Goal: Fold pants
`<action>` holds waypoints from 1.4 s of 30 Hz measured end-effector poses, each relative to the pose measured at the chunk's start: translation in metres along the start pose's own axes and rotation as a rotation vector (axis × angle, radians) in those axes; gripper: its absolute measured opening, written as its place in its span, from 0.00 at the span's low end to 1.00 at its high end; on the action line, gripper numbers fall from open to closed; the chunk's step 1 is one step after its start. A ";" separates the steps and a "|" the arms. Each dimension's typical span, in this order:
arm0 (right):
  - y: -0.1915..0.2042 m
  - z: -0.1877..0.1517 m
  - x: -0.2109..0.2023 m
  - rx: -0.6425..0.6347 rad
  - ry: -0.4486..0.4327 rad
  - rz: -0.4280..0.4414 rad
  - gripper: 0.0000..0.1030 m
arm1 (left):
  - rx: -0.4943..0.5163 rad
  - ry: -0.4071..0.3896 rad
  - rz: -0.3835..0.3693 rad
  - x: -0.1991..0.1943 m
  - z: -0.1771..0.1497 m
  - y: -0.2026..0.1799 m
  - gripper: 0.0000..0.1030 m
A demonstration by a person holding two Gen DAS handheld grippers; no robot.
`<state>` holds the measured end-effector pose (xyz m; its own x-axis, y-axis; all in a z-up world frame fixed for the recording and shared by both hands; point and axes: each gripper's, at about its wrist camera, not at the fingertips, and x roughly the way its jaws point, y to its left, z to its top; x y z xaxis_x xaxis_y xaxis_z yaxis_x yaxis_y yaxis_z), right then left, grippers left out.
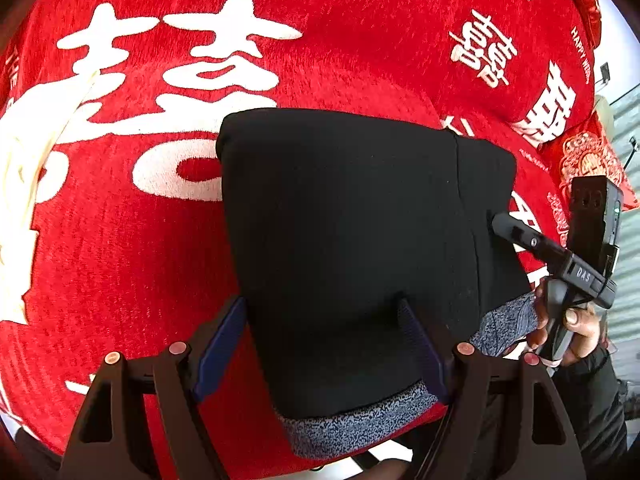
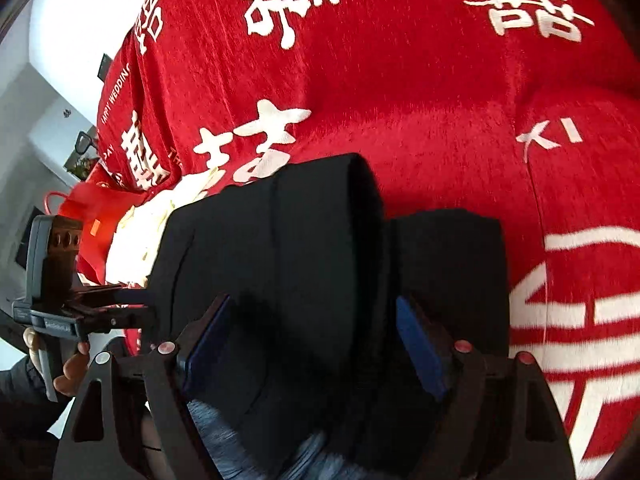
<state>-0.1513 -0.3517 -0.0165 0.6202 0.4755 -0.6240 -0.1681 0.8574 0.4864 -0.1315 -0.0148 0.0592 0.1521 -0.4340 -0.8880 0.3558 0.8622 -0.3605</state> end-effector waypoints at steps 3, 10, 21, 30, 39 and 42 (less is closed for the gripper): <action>0.001 0.001 0.002 0.012 0.011 0.064 0.62 | -0.002 0.003 0.002 0.001 0.002 0.000 0.82; 0.051 0.008 -0.069 -0.115 -0.105 0.104 0.12 | 0.122 -0.084 0.006 -0.039 0.006 -0.049 0.82; -0.016 -0.001 -0.021 -0.005 -0.018 -0.197 0.26 | 0.288 -0.055 0.244 0.031 0.018 -0.093 0.89; 0.067 -0.038 -0.080 -0.321 -0.128 -0.274 0.39 | 0.259 -0.061 0.211 0.024 0.016 -0.082 0.95; 0.065 -0.057 -0.070 -0.389 0.006 -0.267 0.42 | 0.268 -0.082 0.173 0.003 -0.001 -0.083 0.95; 0.070 -0.026 -0.079 -0.401 -0.097 -0.278 0.60 | 0.278 -0.084 0.167 0.003 -0.016 -0.079 0.95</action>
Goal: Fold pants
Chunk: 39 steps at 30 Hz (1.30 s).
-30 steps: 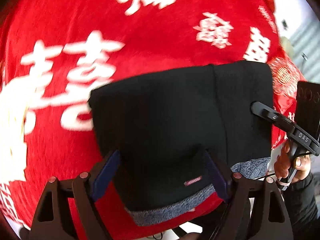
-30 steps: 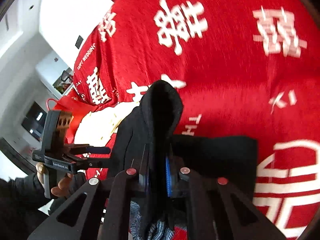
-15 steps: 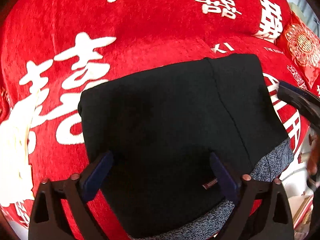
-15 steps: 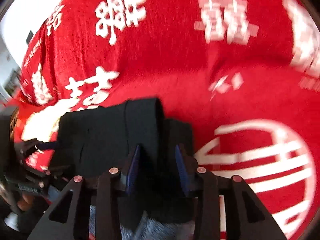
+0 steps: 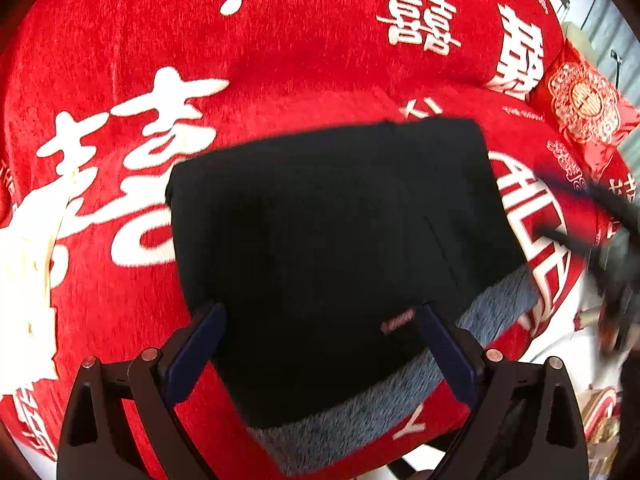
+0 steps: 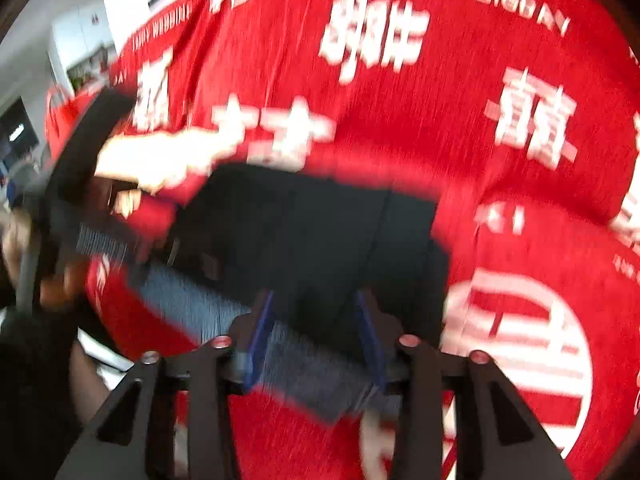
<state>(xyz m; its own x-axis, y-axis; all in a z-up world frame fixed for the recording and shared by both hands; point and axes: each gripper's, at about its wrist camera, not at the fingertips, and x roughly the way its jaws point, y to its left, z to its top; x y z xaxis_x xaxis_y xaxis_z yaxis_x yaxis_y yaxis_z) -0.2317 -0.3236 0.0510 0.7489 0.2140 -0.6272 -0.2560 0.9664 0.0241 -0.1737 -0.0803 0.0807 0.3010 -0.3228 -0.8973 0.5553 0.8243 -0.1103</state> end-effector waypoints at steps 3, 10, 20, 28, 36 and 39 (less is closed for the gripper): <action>-0.006 0.027 0.033 -0.018 0.016 0.012 0.70 | 0.044 -0.008 0.049 0.012 -0.015 -0.004 0.97; -0.057 0.025 0.117 0.239 0.225 -0.029 0.78 | 0.001 0.011 -0.004 0.020 -0.012 0.009 1.00; -0.052 -0.018 0.064 0.279 0.273 -0.101 0.88 | -0.226 0.102 -0.040 0.024 -0.016 0.045 1.00; -0.014 -0.015 0.014 0.296 0.136 -0.133 0.89 | -0.146 0.010 0.115 -0.009 -0.018 0.024 1.00; 0.028 -0.011 0.002 0.228 0.129 -0.127 0.89 | -0.079 -0.043 0.157 -0.024 -0.020 0.013 1.00; 0.028 -0.013 0.003 0.238 0.139 -0.129 0.89 | -0.055 -0.063 0.183 -0.024 -0.021 0.008 1.00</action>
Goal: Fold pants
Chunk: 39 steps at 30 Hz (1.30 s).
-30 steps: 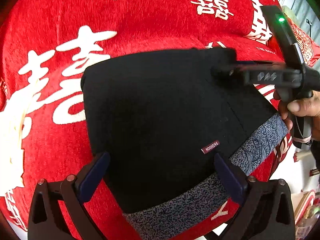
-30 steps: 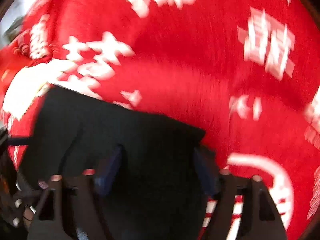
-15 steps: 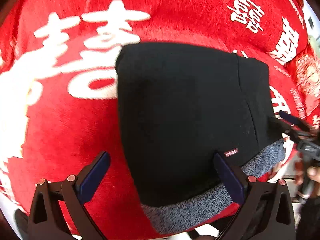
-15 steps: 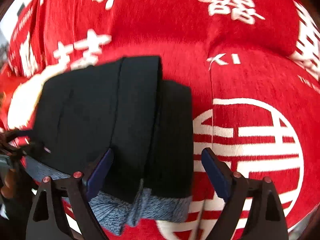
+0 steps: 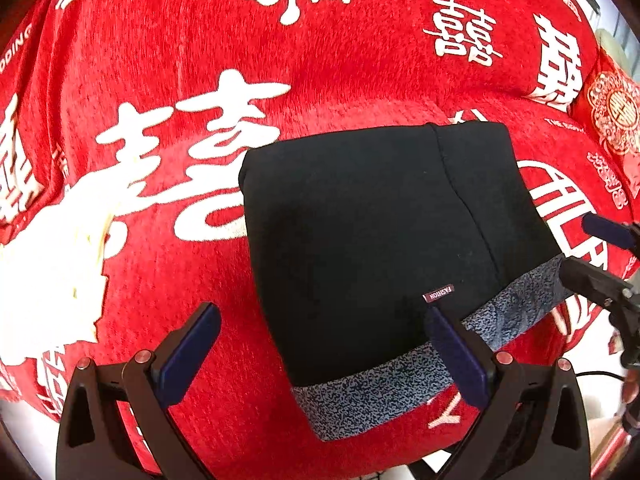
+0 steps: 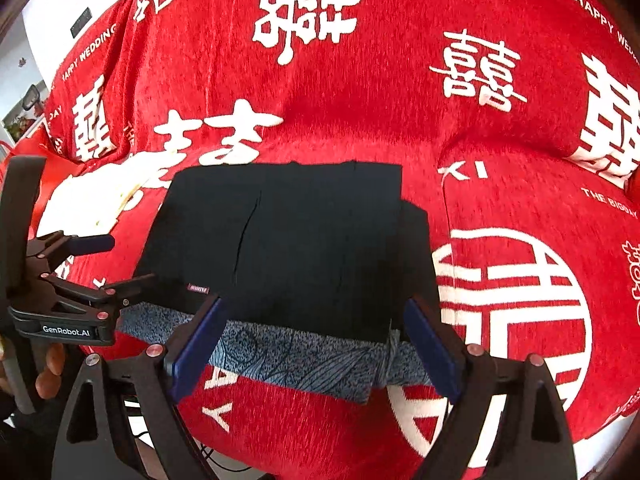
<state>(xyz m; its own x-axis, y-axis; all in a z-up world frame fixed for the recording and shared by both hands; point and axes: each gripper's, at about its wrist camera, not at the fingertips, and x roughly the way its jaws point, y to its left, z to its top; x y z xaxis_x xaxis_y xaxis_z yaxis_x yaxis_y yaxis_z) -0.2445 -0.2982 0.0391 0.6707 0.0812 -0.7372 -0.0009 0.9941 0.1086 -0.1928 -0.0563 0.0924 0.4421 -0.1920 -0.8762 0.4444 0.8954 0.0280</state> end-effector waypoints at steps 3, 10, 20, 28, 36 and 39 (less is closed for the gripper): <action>0.000 -0.003 -0.002 0.000 -0.005 -0.007 0.89 | 0.020 -0.011 0.015 0.002 -0.001 -0.004 1.00; 0.000 -0.006 -0.007 -0.011 -0.018 -0.038 0.89 | 0.017 -0.056 -0.020 -0.002 -0.001 -0.009 1.00; -0.002 -0.006 -0.003 -0.019 -0.017 -0.042 0.89 | -0.017 -0.049 -0.055 0.005 -0.003 -0.004 1.00; -0.004 -0.008 0.002 -0.021 -0.010 -0.042 0.89 | -0.012 -0.046 -0.050 0.011 -0.003 -0.003 1.00; -0.012 -0.007 0.001 -0.015 -0.021 -0.042 0.89 | -0.030 -0.019 -0.077 0.022 -0.005 0.002 1.00; -0.039 -0.005 0.005 0.068 -0.013 -0.024 0.89 | -0.122 0.053 -0.173 0.041 -0.006 0.019 1.00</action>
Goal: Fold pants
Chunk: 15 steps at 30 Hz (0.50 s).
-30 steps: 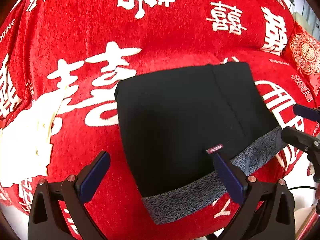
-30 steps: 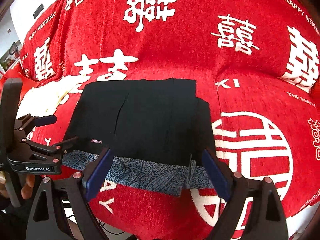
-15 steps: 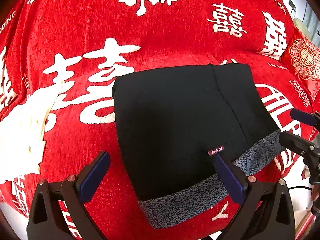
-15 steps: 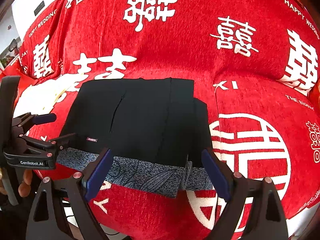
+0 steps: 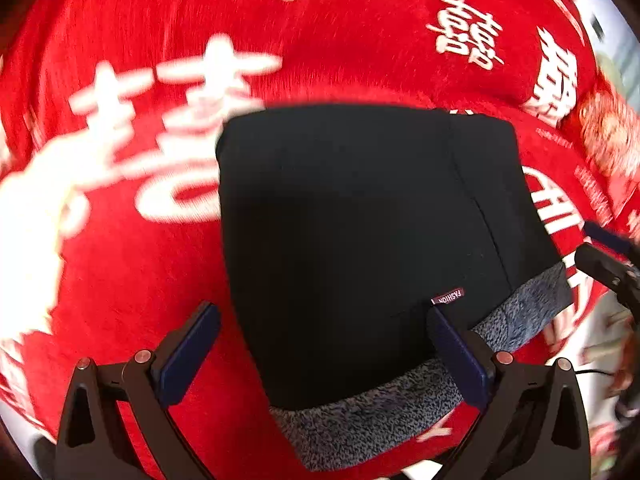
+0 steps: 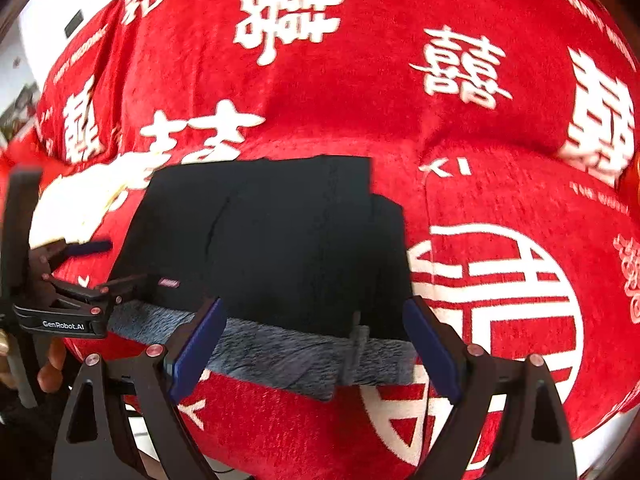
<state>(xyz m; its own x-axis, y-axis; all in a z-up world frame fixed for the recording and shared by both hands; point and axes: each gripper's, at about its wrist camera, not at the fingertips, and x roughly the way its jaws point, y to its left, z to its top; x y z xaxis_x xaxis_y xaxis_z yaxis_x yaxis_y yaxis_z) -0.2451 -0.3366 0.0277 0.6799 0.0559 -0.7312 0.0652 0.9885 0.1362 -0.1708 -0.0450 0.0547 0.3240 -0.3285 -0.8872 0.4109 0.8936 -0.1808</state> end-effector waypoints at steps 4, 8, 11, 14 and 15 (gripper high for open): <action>-0.036 0.000 0.011 0.064 0.031 -0.003 0.89 | -0.003 0.010 -0.008 0.006 0.007 0.001 1.00; -0.050 0.002 0.011 0.105 0.024 0.034 0.89 | 0.029 -0.002 0.012 0.009 0.012 -0.009 1.00; -0.039 0.003 0.018 0.062 0.033 0.033 0.90 | -0.002 0.019 0.008 0.014 0.019 -0.007 1.00; -0.039 0.006 0.033 0.050 0.076 0.028 0.90 | -0.002 0.034 -0.013 0.018 0.022 -0.002 1.00; -0.041 0.006 0.037 0.059 0.082 0.027 0.90 | -0.001 0.034 -0.015 0.018 0.022 -0.002 1.00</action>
<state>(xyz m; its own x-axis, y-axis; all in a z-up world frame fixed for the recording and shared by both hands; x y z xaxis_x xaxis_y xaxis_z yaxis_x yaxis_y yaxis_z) -0.2184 -0.3760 -0.0004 0.6202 0.0962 -0.7785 0.0918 0.9767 0.1938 -0.1469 -0.0590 0.0485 0.2889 -0.3310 -0.8983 0.4145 0.8890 -0.1943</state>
